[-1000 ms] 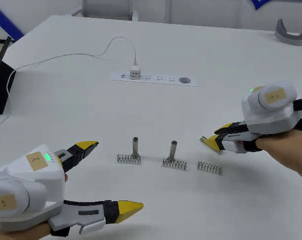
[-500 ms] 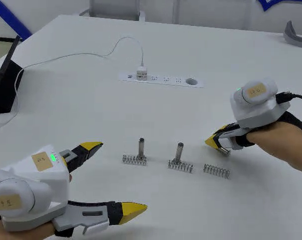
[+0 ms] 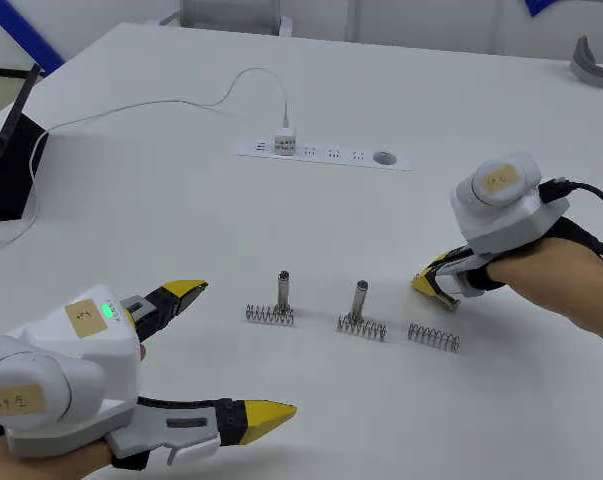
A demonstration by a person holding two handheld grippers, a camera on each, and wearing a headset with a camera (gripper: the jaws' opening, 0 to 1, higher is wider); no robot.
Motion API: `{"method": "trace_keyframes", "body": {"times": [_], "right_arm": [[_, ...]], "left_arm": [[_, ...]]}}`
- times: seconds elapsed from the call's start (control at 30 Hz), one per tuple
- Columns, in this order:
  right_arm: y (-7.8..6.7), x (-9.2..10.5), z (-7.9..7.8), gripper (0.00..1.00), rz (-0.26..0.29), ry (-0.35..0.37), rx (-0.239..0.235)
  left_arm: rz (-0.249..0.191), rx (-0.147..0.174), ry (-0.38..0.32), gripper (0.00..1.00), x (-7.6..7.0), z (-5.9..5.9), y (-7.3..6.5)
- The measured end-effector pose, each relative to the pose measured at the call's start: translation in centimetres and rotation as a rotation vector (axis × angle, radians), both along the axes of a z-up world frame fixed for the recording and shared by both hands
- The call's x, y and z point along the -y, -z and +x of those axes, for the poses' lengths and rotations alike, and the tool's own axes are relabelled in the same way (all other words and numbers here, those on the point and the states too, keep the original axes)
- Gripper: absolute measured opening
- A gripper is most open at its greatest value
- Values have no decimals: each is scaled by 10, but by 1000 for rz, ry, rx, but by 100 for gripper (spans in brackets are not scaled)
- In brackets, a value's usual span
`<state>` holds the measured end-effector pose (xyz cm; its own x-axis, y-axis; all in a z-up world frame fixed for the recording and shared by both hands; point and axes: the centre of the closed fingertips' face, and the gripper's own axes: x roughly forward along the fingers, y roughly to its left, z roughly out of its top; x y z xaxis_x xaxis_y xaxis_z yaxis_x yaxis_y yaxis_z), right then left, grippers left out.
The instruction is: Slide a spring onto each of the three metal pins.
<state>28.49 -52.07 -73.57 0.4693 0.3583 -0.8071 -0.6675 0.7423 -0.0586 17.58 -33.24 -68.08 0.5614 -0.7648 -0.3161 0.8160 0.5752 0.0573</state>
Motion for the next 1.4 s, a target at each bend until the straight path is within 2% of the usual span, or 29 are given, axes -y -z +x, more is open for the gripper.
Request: {"method": "trace_keyframes", "body": {"times": [0.43,0.7,0.97,1.17,1.4], "right_arm": [[1,0,0,10,-31,1,-46],[2,0,-1,10,-72,-18,-48],[2,1,-1,9,-65,13,-65],[2,1,-1,9,-55,39,-50],[-1,-2,-7,9,-51,23,-44]], "left_arm": [[-3,-1,-4,94,0,1,0],[0,-3,2,93,2,-1,1],[-4,3,-1,93,1,1,-1],[-3,7,-1,93,1,1,-3],[-8,17,-12,93,-3,3,-7]]}}
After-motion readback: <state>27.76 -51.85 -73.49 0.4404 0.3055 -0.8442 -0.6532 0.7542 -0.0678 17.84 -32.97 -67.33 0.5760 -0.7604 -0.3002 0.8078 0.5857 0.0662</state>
